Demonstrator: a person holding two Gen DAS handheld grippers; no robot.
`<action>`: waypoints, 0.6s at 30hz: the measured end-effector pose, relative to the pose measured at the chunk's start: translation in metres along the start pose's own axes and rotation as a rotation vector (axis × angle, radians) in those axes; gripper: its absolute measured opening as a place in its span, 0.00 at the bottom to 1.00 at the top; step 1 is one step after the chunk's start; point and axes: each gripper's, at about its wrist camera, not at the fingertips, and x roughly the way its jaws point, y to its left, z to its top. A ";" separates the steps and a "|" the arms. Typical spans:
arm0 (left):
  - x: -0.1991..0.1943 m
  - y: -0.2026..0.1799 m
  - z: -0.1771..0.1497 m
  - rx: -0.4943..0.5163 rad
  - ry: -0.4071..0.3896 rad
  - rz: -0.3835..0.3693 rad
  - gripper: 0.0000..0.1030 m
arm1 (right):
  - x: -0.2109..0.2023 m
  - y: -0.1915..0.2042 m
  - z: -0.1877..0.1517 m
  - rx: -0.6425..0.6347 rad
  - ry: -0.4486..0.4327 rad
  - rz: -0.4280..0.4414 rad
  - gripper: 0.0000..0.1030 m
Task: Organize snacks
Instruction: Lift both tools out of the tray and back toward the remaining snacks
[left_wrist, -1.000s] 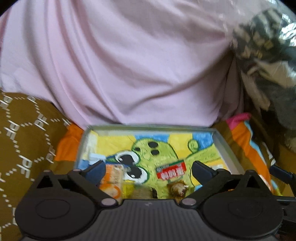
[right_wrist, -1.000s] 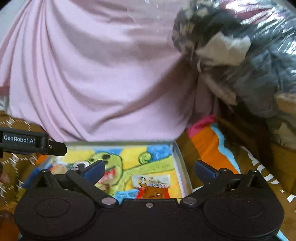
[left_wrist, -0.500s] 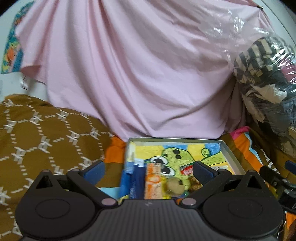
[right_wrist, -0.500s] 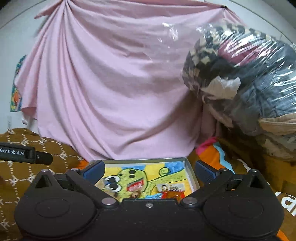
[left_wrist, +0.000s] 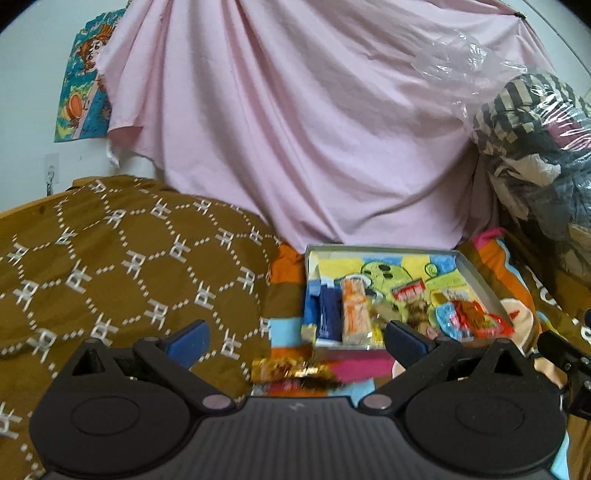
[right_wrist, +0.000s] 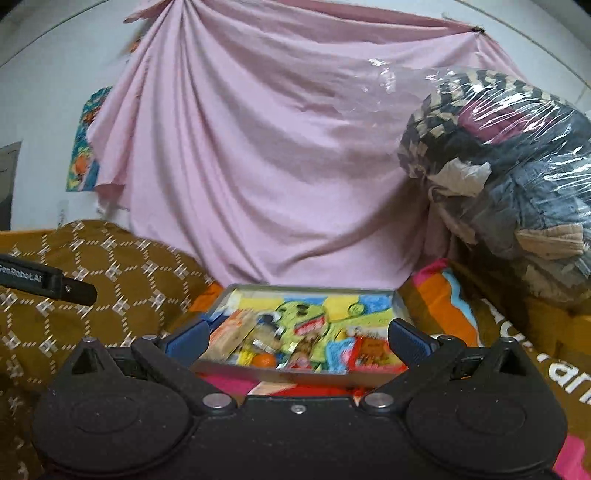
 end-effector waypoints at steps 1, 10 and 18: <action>-0.005 0.004 -0.003 0.005 0.008 -0.014 1.00 | -0.003 0.002 -0.002 0.001 0.007 0.004 0.99; -0.034 0.027 -0.034 0.120 0.113 -0.050 1.00 | -0.027 0.026 -0.027 -0.021 0.115 0.084 0.99; -0.035 0.036 -0.060 0.114 0.224 -0.075 1.00 | -0.027 0.041 -0.036 -0.048 0.228 0.127 0.99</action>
